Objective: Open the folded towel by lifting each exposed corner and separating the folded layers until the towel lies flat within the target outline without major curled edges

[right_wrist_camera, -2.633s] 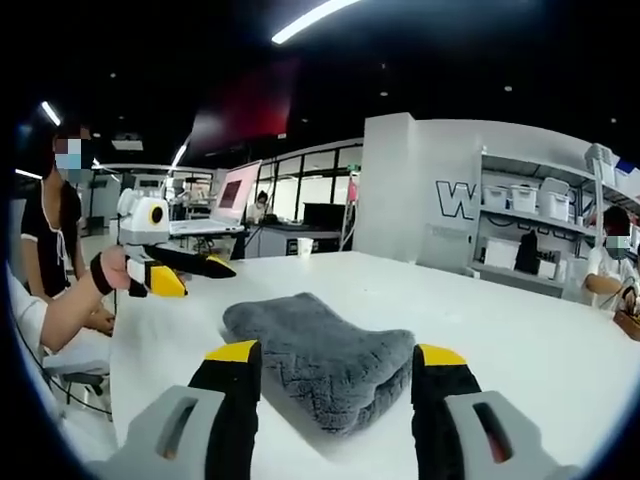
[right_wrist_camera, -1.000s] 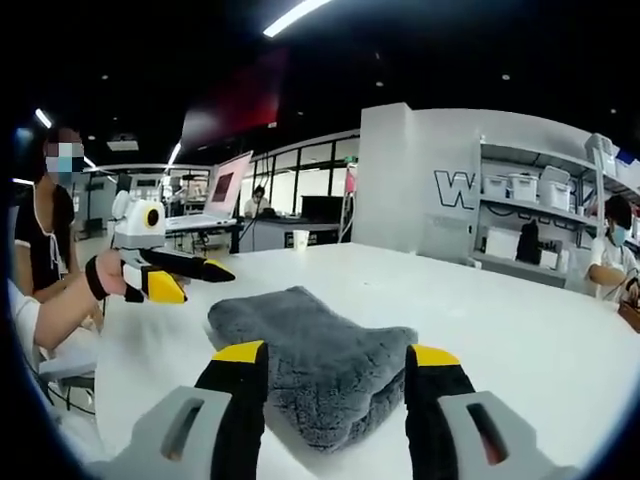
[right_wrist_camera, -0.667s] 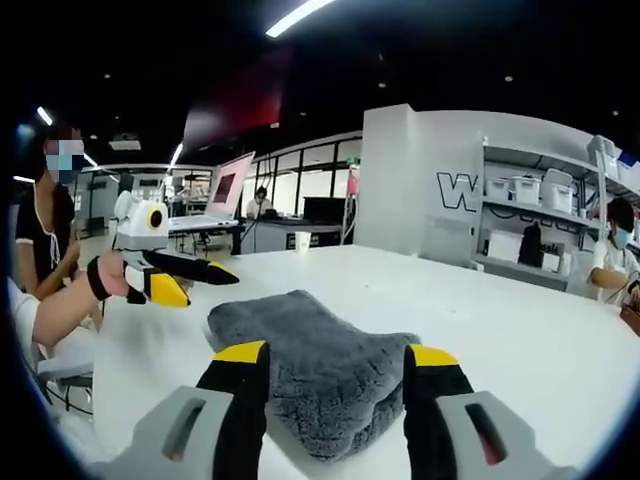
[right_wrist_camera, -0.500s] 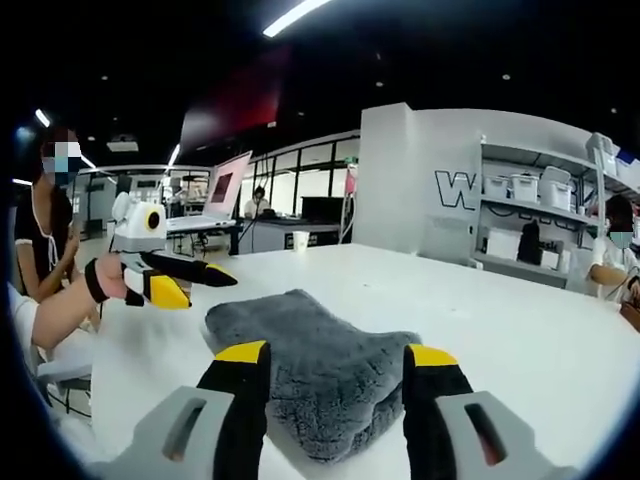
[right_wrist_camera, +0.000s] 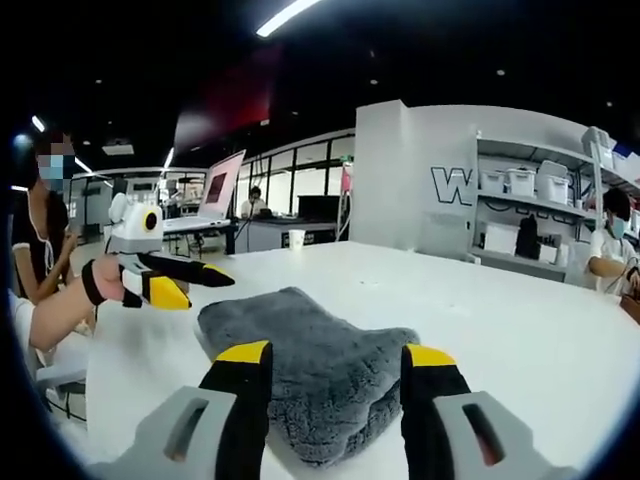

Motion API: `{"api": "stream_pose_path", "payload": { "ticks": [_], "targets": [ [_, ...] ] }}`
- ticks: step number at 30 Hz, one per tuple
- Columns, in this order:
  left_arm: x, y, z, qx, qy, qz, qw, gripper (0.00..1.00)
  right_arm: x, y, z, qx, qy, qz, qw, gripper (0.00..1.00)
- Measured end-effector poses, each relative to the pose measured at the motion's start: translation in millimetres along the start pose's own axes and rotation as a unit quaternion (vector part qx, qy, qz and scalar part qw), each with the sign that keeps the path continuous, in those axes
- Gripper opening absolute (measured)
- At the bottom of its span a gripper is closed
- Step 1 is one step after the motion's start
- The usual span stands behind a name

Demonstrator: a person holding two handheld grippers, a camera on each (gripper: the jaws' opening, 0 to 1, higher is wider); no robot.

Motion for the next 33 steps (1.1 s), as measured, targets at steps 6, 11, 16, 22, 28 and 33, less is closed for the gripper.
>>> {"api": "stream_pose_path", "payload": {
  "ticks": [6, 11, 16, 22, 28, 33],
  "targets": [
    [-4.1, -1.2, -0.5, -0.007, -0.003, -0.008, 0.9999, 0.62, 1.7, -2.1, 3.7, -0.004, -0.001, -0.002, 1.0, 0.45],
    [-7.5, -7.2, -1.7, -0.003, -0.009, -0.009, 0.9999, 0.62, 2.5, -4.1, 6.4, -0.003, -0.003, 0.002, 1.0, 0.45],
    [-7.6, -8.9, -0.9, -0.003, -0.01, -0.012, 0.9999, 0.61, 0.9, -4.4, 9.0, -0.005, -0.008, 0.004, 0.9999, 0.43],
    [-11.9, -8.1, 3.9, -0.003, -0.016, -0.014, 0.9998, 0.6, 2.6, -2.1, 13.0, -0.011, -0.005, 0.004, 0.9999, 0.43],
    [-18.1, -3.3, 9.2, -0.01, -0.026, -0.015, 0.9995, 0.58, 5.7, -0.2, 14.9, -0.012, -0.002, 0.006, 0.9999, 0.42],
    [-20.5, -6.4, 9.9, -0.002, -0.029, -0.018, 0.9994, 0.58, 8.6, 0.7, 18.0, -0.014, 0.001, 0.01, 0.9999, 0.42]
  ]
}}
Point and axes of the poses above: the point that each gripper's makers call its tool centre point, and the gripper's own axes: z roughly forward along the fingers, x roughly to its right, y roughly out of its underside, the point moved 1 cm from there along -z, roughly backward along the fingers, and after that the axes turned 15 degrees about -x, right-handed, at the moved point
